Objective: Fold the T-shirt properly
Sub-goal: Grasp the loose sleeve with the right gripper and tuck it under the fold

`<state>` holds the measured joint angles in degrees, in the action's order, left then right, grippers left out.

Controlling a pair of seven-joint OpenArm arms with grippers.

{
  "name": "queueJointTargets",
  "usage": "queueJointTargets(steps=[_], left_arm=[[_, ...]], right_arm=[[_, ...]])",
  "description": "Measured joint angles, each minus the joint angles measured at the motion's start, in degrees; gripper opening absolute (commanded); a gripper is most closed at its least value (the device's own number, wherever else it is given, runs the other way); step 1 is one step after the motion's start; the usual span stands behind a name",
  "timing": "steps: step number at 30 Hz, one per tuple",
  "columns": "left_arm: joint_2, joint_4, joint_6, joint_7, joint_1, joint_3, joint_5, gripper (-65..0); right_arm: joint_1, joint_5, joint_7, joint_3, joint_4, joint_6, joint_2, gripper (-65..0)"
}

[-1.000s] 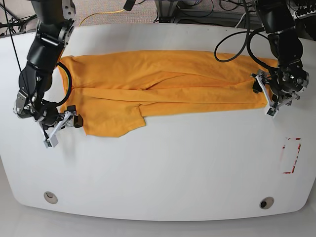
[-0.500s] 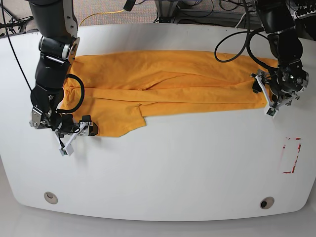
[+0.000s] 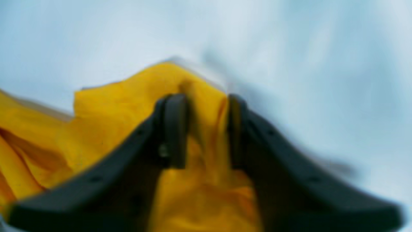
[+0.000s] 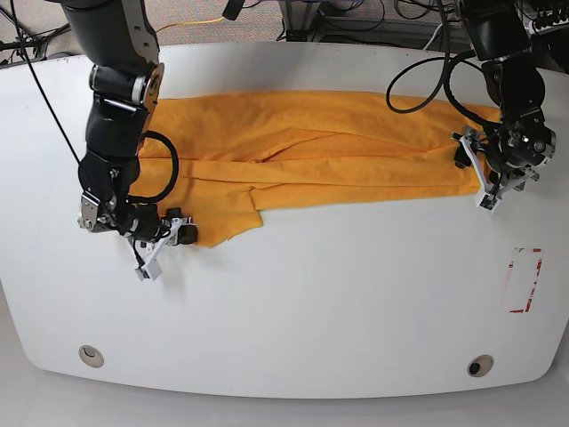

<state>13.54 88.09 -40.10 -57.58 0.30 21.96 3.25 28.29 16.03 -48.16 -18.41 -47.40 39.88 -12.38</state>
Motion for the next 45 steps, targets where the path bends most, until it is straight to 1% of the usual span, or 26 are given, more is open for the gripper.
queueJointTargets(steps=[4, 6, 7, 9, 16, 19, 20, 22, 24, 27, 30, 33, 36, 40, 45], left_arm=[[0.0, -0.1, 0.0, 0.0, 0.0, 0.0, 0.0, -23.6], [0.0, -0.1, 0.0, 0.0, 0.0, 0.0, 0.0, -23.6], [0.0, -0.1, 0.0, 0.0, 0.0, -0.1, 0.0, -23.6], [0.0, -0.2, 0.0, 0.0, 0.0, -0.2, 0.0, -23.6], [0.0, -0.2, 0.0, 0.1, 0.0, -0.3, 0.0, -23.6], [0.0, -0.2, 0.0, 0.1, 0.0, -0.3, 0.0, -23.6], [0.0, -0.2, 0.0, 0.2, 0.0, -0.3, 0.0, -23.6], [0.0, -0.3, 0.0, 0.1, 0.0, -0.3, -0.1, -23.6], [0.0, -0.3, 0.0, 0.2, 0.0, -0.3, 0.0, -23.6], [0.0, -0.3, 0.0, 0.2, 0.0, -0.3, 0.0, -23.6], [0.0, -0.3, 0.0, 0.2, 0.0, -0.3, 0.0, -23.6], [0.0, -0.3, 0.0, 0.2, 0.2, -0.3, 0.0, -23.6], [0.0, -0.3, 0.0, 0.2, 0.4, -0.3, 0.0, -23.6], [0.0, -0.3, 0.0, 0.2, 0.5, -0.3, 0.2, -23.6], [0.2, -0.3, 0.0, 0.2, 0.5, -0.3, 0.4, -23.6]], right_arm=[[-1.7, -0.6, -1.0, 0.0, -2.7, 0.0, 0.0, -65.0], [-2.7, -0.5, -3.4, -0.2, -5.4, 0.0, 0.2, -65.0], [-3.4, -1.1, -5.7, -0.2, -8.0, 0.0, 0.3, -65.0], [-4.9, -1.3, -7.8, -0.3, -13.0, -0.3, 0.3, -65.0], [-9.7, -0.3, -18.2, -0.3, -36.1, 0.0, 0.2, -65.0], [-13.0, 4.0, -21.5, -0.3, -43.3, -0.1, 0.1, -65.0], [-14.4, 6.6, -22.5, -0.5, -45.8, 0.0, 0.1, -65.0], [-16.7, 10.1, -25.1, -3.2, -48.9, 0.2, 0.6, -65.0], [-18.9, 11.5, -26.7, -6.2, -50.6, 0.2, 0.6, -65.0], [-22.3, 13.3, -27.5, -9.2, -52.1, 0.1, -0.1, -65.0], [-25.8, 15.6, -27.5, -10.4, -52.9, 0.0, 0.0, -65.0], [-28.2, 16.0, -28.0, -10.8, -54.1, 0.0, 0.3, -65.0], [-30.1, 17.3, -27.1, -11.7, -55.6, 0.0, 0.3, -65.0], [-31.1, 16.4, -27.7, -13.7, -55.6, 0.0, 0.2, -65.0], [-33.0, 17.1, -27.1, -14.8, -55.8, 0.0, 0.2, -65.0]])
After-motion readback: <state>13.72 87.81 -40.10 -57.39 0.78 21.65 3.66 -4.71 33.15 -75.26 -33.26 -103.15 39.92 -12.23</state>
